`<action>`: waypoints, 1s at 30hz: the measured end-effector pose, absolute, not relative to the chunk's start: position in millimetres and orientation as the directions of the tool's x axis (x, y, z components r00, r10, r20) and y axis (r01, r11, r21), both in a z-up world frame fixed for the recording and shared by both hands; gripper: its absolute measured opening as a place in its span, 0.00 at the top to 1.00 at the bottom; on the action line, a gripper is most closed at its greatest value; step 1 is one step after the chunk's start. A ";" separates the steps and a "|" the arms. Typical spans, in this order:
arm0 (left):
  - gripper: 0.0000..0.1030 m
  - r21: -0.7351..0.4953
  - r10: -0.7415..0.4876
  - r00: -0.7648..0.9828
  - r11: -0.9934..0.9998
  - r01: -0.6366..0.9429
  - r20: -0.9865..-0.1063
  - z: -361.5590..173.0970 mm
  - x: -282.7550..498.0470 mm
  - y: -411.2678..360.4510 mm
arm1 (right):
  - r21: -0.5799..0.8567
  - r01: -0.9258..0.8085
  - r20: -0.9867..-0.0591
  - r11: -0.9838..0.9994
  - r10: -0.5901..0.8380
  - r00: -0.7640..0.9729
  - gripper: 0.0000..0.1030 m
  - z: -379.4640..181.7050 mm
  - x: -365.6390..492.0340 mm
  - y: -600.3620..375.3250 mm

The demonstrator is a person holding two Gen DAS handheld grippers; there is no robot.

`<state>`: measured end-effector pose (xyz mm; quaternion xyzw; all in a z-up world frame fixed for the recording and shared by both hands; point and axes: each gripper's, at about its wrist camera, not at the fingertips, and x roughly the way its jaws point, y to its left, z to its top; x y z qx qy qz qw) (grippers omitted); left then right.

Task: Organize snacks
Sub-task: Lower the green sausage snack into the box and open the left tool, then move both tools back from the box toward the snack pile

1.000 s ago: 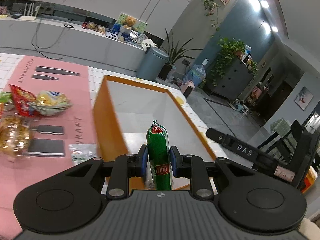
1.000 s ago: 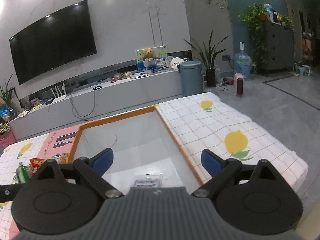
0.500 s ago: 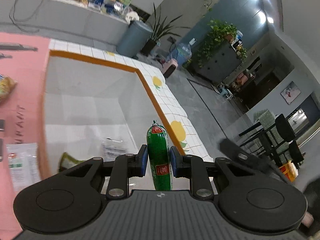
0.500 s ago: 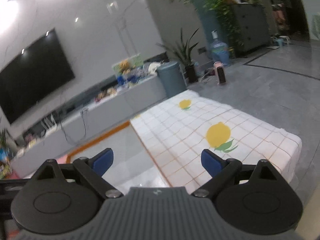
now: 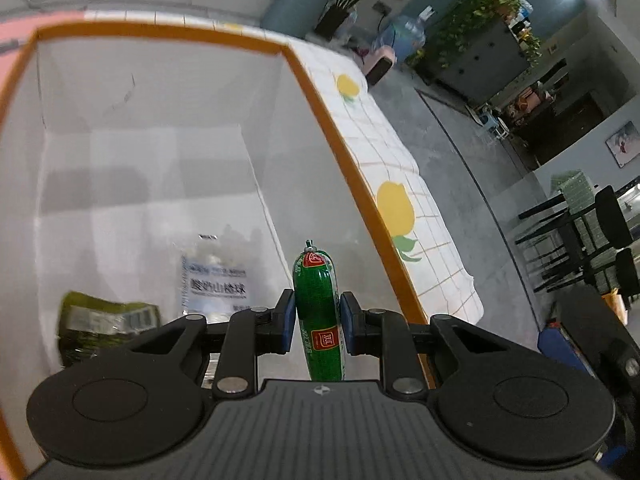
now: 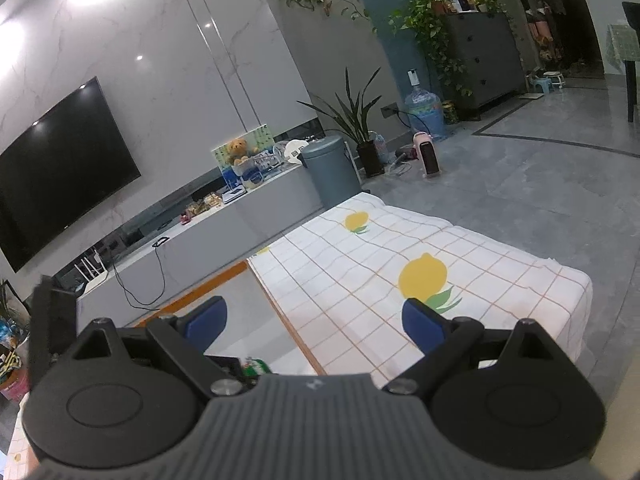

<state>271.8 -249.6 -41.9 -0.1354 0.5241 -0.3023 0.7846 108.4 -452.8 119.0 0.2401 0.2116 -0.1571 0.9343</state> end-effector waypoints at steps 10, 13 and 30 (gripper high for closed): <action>0.22 -0.590 -0.677 0.256 0.731 0.343 -0.690 -28.9 267.8 -222.0 | 0.355 0.420 -0.498 0.835 -0.211 0.841 0.11 114.9 108.8 -457.0; 0.24 -0.577 -0.670 0.271 0.738 0.350 -0.692 -18.6 258.1 -209.7 | 0.333 0.405 -0.495 0.852 -0.207 0.844 0.11 116.4 110.8 -452.9; 0.24 -0.352 -0.509 0.506 0.857 0.377 -0.697 47.4 196.2 -138.5 | 0.291 0.224 -0.373 0.930 -0.105 0.922 0.11 137.1 113.9 -410.8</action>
